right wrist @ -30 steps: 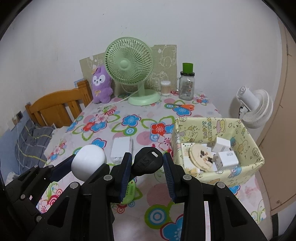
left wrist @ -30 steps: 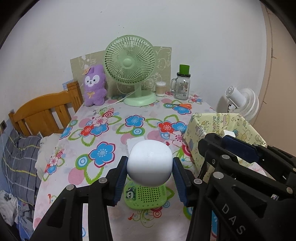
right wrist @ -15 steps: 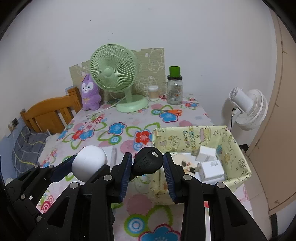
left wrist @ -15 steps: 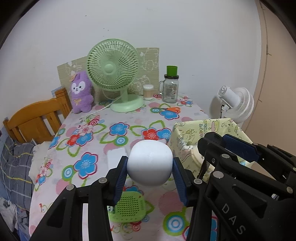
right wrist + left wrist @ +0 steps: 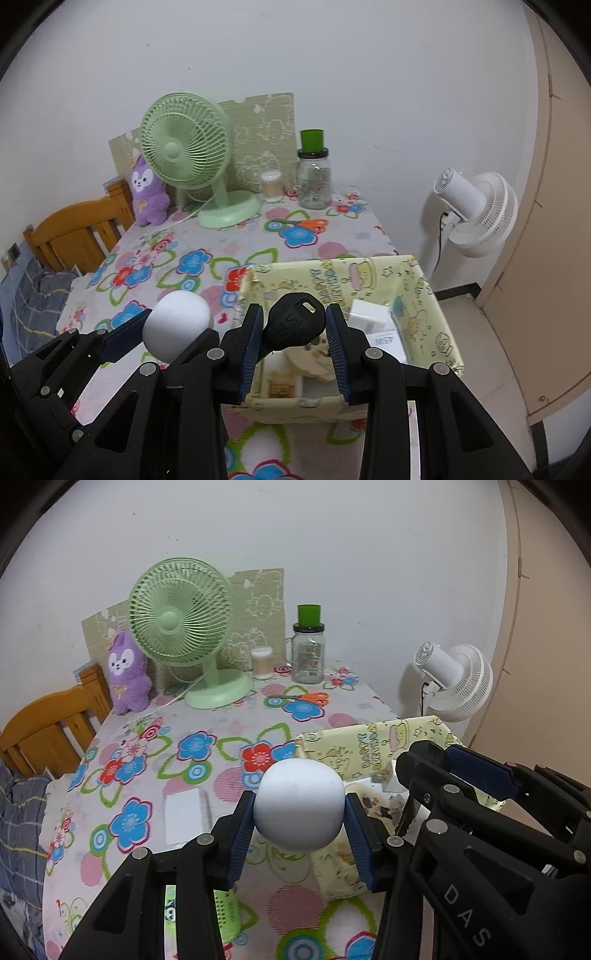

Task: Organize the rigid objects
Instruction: 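Carry the white puck with the left gripper while the right gripper carries the key fob to the yellow box, then lower and open the left gripper in the box while the right gripper releases the key fob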

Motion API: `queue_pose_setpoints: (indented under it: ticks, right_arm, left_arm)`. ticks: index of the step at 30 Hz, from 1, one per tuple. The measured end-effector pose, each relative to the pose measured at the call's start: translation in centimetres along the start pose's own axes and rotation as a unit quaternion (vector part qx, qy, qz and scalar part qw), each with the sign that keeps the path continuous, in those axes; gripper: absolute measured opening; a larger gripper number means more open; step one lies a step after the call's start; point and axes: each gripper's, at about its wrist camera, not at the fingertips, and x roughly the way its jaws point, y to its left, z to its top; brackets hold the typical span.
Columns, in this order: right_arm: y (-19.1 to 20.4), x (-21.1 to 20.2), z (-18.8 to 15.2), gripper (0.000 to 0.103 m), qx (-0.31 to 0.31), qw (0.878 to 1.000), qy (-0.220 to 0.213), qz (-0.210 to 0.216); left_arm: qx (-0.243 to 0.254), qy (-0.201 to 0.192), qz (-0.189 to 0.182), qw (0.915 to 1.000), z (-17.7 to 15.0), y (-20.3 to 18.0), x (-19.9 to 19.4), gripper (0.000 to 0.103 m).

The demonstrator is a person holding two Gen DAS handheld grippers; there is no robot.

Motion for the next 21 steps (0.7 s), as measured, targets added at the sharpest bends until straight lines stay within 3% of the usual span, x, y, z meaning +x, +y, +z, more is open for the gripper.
queue_pose_setpoints:
  ticks: [21]
  right_arm:
    - [-6.1,3.3,-0.4,0.038,0.030,0.999,0.025,-0.027]
  left_arm:
    - [0.034,0.032,-0.022,0.9987,0.8,-5.7,4.5,0.049]
